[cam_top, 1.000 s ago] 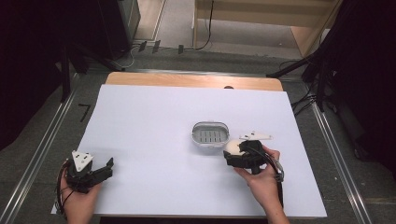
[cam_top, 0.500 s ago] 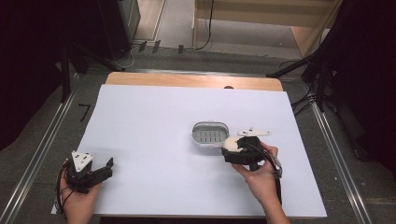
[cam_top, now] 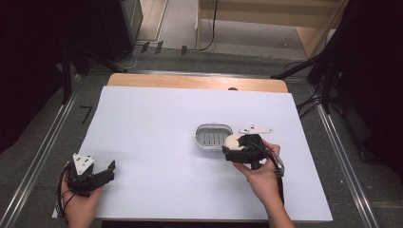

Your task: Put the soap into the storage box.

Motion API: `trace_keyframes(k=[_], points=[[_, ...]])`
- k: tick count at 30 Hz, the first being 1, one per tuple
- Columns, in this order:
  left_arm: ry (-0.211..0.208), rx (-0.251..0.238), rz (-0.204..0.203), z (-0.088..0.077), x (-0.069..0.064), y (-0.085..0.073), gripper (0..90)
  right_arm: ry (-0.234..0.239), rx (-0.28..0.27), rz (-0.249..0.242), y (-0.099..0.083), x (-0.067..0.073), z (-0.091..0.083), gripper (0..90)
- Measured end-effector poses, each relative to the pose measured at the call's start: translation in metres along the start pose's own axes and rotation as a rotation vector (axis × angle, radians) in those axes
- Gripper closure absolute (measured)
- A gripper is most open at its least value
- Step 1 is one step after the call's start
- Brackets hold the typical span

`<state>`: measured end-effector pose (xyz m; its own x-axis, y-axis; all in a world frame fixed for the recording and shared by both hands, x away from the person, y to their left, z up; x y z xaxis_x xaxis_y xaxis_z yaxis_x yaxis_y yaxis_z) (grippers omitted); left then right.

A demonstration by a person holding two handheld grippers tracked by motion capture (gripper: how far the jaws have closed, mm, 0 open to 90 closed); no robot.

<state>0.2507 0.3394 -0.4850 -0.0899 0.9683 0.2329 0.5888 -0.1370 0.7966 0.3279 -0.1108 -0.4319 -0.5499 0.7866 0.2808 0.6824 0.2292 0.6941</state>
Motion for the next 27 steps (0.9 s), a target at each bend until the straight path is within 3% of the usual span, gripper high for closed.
trace_keyframes(k=[27], points=[[0.001,-0.001,0.0,0.0,0.0,0.0,16.0,0.029,0.012,-0.012,0.024,0.014,0.018,25.0]])
Point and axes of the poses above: each handheld gripper's, and its own axes: z roughly forward along the jaws, y roughly out of its top, x roughly to its left, the point moved 3 cm from there along z, roughly forward along the jaws, and after that the axes turned 12 degrees about y, right-handed, at the moved point
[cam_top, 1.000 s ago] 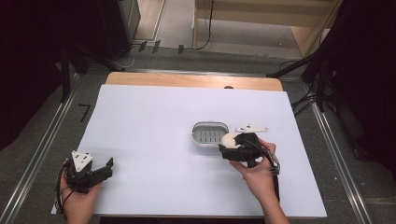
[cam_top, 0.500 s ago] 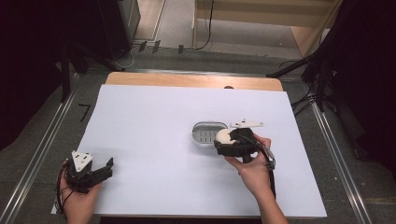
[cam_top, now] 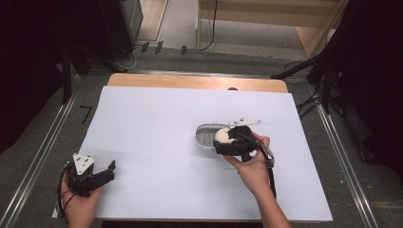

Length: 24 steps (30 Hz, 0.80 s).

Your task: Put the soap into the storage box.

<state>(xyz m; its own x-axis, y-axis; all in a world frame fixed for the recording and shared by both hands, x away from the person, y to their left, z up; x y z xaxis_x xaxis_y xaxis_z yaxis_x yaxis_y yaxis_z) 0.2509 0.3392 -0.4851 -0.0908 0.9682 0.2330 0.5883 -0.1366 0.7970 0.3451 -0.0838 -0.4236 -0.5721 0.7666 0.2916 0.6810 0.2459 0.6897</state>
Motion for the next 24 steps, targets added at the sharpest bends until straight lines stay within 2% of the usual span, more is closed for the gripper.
trace_keyframes(k=[11,24], points=[[-0.002,0.0,-0.002,0.0,0.0,0.0,16.0,0.013,0.019,0.006,0.006,0.003,0.015,24.9],[-0.003,0.004,-0.001,0.001,0.0,0.0,16.0,-0.001,0.046,0.007,0.015,0.002,0.03,24.9]])
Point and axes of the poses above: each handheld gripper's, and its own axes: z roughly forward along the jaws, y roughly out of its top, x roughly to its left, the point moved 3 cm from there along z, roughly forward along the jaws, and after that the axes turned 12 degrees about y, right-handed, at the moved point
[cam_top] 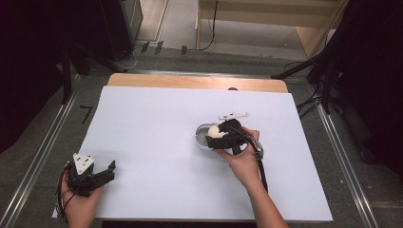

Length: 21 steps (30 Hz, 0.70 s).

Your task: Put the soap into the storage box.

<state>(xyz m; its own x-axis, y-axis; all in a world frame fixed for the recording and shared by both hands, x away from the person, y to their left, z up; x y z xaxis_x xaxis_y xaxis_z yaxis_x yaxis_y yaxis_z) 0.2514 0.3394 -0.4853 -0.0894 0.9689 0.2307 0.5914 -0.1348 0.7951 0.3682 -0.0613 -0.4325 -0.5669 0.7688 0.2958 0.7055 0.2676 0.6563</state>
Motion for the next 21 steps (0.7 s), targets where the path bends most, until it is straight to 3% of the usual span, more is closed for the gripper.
trace_keyframes(k=[21], points=[[0.001,0.002,0.001,0.0,0.0,0.0,16.0,-0.018,0.02,0.039,0.0,-0.011,0.019,24.9]])
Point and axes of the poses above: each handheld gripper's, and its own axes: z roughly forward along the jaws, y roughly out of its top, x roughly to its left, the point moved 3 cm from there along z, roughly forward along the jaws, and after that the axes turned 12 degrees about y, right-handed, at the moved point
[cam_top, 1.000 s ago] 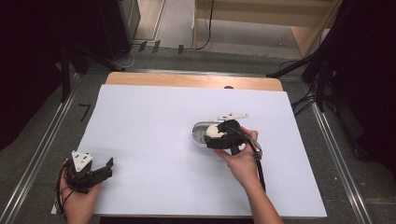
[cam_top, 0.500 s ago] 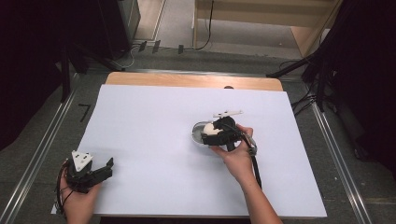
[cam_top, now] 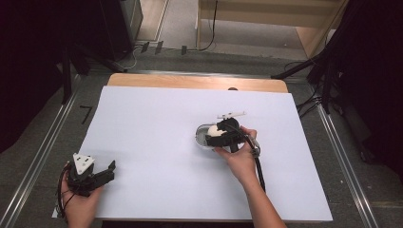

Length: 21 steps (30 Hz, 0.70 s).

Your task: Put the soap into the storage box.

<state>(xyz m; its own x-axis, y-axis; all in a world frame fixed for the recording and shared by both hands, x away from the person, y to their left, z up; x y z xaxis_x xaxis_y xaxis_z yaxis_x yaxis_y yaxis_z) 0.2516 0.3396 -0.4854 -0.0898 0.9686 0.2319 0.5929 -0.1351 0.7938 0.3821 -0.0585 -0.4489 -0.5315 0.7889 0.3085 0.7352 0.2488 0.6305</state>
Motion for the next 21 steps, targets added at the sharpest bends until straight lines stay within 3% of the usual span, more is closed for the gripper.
trace_keyframes(k=[21], points=[[-0.001,0.002,0.001,0.0,-0.0001,0.0001,16.0,-0.017,0.022,0.015,-0.0029,-0.0023,0.0074,24.8]])
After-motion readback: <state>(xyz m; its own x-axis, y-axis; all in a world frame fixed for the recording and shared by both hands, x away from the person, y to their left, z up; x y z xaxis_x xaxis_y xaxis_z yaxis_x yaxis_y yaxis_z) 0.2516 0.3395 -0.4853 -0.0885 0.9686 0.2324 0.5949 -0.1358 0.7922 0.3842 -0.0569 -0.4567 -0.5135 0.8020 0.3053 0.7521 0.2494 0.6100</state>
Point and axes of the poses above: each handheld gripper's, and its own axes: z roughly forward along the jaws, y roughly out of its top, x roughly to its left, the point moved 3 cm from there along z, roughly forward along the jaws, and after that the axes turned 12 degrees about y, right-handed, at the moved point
